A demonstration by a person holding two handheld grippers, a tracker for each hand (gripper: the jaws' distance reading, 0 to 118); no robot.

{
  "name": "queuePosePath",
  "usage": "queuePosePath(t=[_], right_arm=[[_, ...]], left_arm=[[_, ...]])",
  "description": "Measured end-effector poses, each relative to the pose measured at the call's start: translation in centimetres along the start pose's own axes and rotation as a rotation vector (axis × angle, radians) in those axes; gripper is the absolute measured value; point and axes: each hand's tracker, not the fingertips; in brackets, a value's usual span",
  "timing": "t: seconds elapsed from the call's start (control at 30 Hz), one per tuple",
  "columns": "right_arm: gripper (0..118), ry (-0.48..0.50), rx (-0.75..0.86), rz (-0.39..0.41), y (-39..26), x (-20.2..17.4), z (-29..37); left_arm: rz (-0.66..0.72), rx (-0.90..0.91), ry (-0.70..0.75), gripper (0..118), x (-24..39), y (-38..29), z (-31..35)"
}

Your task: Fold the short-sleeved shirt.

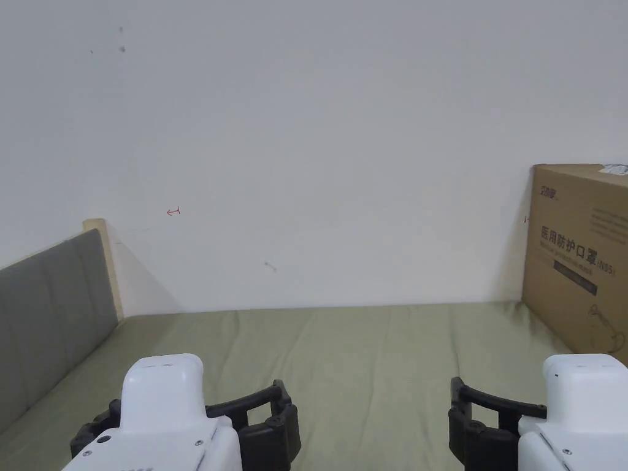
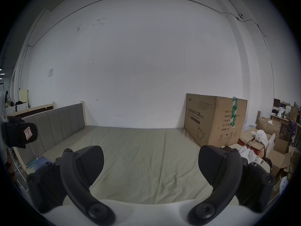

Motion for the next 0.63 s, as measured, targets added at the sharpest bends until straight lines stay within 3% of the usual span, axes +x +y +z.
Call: queuePosePath(t=[0.4, 0.63], right_arm=[[116, 0.000, -0.004, 0.014, 0.0, -0.2, -0.3], [116, -0.007, -0.008, 0.020, -0.1, -0.3, -0.4]], left_arm=[[-0.124, 0.065, -0.033, 118, 1.5, -0.9, 0.2], [-0.093, 0.087, -0.054, 118, 1.3, -1.1, 0.2]])
